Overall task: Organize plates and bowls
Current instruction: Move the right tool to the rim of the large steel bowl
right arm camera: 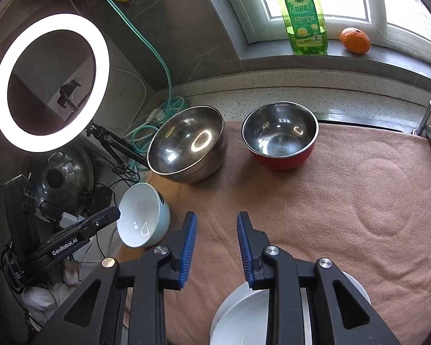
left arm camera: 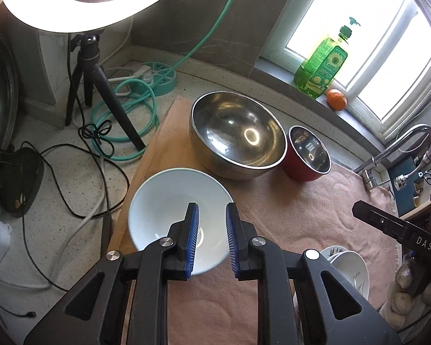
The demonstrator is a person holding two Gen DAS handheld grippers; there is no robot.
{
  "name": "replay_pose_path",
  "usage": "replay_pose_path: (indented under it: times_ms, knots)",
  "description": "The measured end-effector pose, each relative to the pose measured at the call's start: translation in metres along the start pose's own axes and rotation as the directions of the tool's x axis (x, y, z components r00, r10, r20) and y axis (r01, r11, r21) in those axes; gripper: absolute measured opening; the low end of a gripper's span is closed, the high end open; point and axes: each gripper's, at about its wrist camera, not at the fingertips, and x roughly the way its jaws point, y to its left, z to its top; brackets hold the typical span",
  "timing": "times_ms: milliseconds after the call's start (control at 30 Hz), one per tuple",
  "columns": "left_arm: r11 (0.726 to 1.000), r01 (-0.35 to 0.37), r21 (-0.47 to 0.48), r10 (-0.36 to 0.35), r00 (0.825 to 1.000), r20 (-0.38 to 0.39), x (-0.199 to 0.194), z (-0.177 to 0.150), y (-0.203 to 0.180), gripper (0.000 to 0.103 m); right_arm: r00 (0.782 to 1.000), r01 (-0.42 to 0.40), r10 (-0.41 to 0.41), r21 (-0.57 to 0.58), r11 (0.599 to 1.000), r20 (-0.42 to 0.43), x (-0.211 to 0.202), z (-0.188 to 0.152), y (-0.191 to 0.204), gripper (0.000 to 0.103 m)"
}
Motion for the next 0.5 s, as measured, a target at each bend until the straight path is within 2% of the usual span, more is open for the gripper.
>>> replay_pose_path:
  times_ms: [200,500]
  knots:
    - [1.000,-0.020,0.017,0.020,1.000,0.012,0.023,0.029,0.001,0.018,1.000,-0.016,0.016,0.067,0.998,0.005,0.026,0.029,-0.004,0.029]
    - [0.999,-0.041,0.033,0.042,0.999,-0.021,0.057,0.056,0.004,0.018,1.000,0.005,-0.004,0.085,0.996,-0.014,0.059,0.056,-0.009,0.029]
